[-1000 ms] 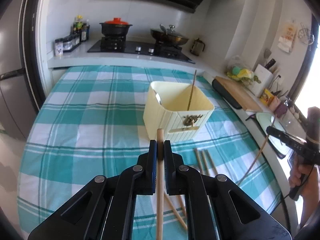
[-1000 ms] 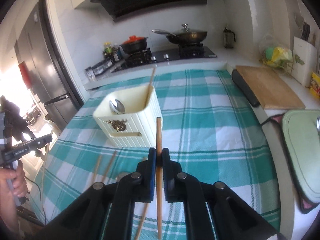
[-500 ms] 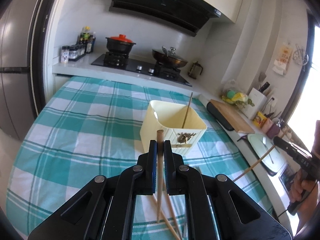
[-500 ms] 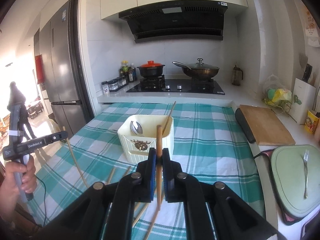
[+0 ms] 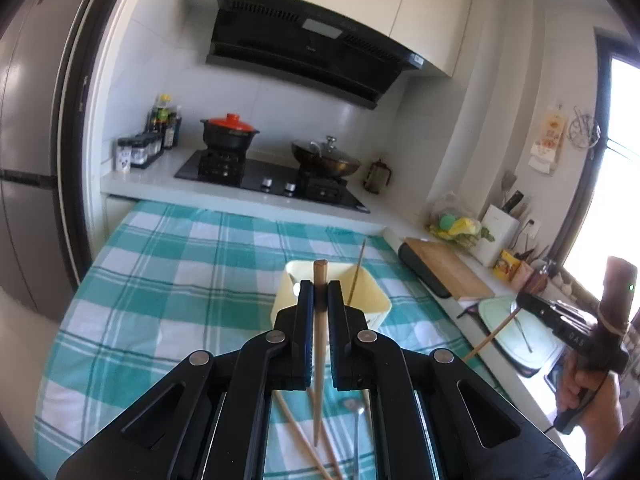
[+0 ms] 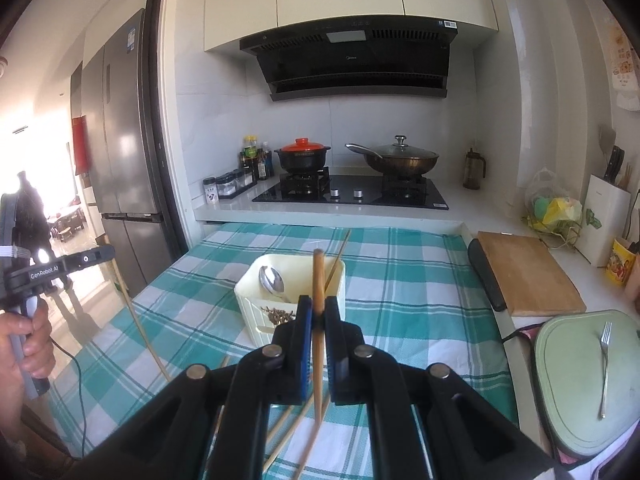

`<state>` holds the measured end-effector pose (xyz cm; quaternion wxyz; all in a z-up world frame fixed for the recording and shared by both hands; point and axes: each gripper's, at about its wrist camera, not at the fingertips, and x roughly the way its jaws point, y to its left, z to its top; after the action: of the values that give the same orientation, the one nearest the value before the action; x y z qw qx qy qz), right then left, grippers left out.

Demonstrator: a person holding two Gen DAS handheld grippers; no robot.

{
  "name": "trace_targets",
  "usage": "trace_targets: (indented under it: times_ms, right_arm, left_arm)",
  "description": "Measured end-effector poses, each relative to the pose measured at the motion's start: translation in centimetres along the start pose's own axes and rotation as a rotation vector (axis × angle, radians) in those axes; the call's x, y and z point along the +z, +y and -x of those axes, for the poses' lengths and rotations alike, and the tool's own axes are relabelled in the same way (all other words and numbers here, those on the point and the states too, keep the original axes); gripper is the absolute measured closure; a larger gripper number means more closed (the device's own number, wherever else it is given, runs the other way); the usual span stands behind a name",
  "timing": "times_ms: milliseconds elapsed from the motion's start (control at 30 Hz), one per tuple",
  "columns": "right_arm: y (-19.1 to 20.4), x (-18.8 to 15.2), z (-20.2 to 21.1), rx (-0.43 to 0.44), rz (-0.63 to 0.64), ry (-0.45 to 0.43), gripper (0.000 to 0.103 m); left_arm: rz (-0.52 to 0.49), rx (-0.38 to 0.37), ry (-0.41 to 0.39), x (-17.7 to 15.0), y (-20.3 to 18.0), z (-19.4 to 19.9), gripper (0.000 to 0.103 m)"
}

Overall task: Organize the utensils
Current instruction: 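Lift and carry both chopsticks upright over the cream basket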

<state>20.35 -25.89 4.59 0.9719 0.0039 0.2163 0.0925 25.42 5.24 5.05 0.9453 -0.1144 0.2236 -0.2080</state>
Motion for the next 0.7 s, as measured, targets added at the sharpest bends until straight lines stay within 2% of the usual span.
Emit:
trace_targets:
  times_ms: [200, 400, 567, 700]
  right_arm:
    - [0.4, 3.4, -0.7, -0.004, 0.024, -0.059, 0.097]
    - [0.9, 7.5, -2.3, 0.007, 0.038, -0.122, 0.097]
    - [1.4, 10.0, -5.3, 0.012, 0.064, -0.148, 0.097]
    - [1.3, 10.4, -9.3, 0.041, 0.057, -0.119, 0.097]
  left_arm:
    - [-0.021, 0.000, -0.085, 4.7, -0.6, -0.8, 0.099]
    - [-0.039, 0.005, -0.150, 8.7, -2.0, -3.8, 0.099]
    - [-0.062, 0.032, -0.166, 9.7, -2.9, -7.3, 0.099]
    - [-0.053, 0.041, -0.122, 9.1, -2.9, -11.1, 0.099]
